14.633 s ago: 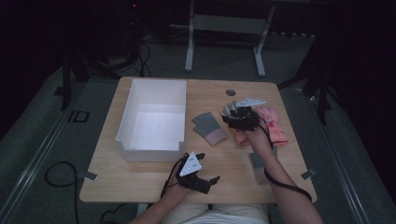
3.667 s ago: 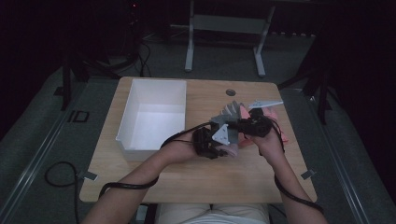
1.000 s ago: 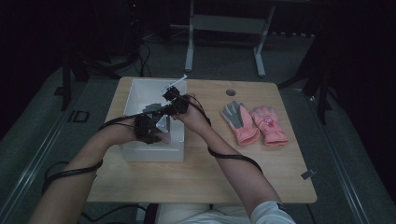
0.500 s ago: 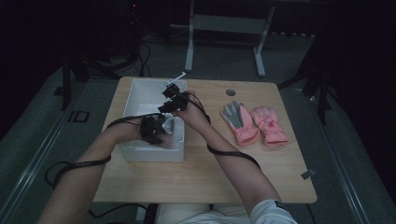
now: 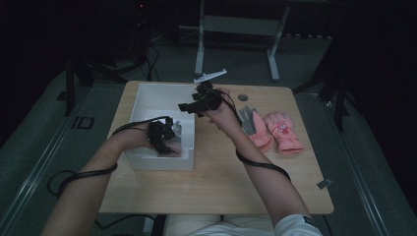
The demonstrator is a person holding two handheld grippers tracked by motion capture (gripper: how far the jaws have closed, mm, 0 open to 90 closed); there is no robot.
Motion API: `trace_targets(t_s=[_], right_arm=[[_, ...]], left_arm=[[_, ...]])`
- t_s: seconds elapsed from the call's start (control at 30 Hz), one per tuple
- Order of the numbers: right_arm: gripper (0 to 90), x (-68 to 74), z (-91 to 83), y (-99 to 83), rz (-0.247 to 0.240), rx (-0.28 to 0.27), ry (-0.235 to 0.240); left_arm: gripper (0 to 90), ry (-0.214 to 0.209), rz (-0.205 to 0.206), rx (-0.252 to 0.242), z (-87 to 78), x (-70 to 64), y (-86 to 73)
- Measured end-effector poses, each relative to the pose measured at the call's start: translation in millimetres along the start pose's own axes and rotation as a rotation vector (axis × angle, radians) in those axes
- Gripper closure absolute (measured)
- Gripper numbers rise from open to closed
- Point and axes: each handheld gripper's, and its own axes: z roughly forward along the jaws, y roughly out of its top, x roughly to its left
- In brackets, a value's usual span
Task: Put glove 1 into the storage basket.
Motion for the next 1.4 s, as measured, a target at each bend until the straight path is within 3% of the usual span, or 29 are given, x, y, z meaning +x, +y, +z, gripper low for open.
trace_targets(t_s=[0.1,0.27,0.57,0.8,1.0,1.17,1.23,1.3,1.4], right_arm=[[14.6,-2.2,-24.6,-12.0,-0.024,-0.025,0.005],[14.1,-3.8,-52.9,-30.0,-0.047,-0.075,0.005],[14.0,-17.0,-81.5,-65.6,-0.035,-0.056,-0.036],[13.7,-30.0,-109.2,-90.0,0.010,-0.083,-0.036],[11.7,-38.6,-123.4,-107.7,0.032,-0.082,-0.097],[11.1,-44.4,-129.7,-120.4,0.043,-0.069,-0.123],[11.2,-45.3,-130.9,-123.0,0.042,-0.067,-0.130],[13.6,-47.5,-134.0,-127.6,0.041,-0.056,-0.148],[21.4,-51.1,-140.1,-134.4,0.029,-0.059,-0.172]], left_arm=[[43.0,0.015,-0.013,-0.014,-7.2,-1.9,-0.6],[39.3,0.043,-0.071,-0.062,-19.5,-4.4,-0.1],[38.7,0.054,-0.148,-0.163,-42.9,-6.5,11.6],[40.8,0.070,-0.177,-0.260,-68.4,-8.4,33.8],[40.9,0.075,-0.194,-0.330,-79.9,-17.9,58.1],[40.5,0.090,-0.204,-0.357,-79.9,-31.4,83.5],[40.5,0.114,-0.226,-0.382,-77.3,-37.6,92.8],[40.5,0.095,-0.256,-0.407,-74.0,-42.4,100.3],[38.6,0.110,-0.291,-0.427,-67.9,-51.0,109.7]])
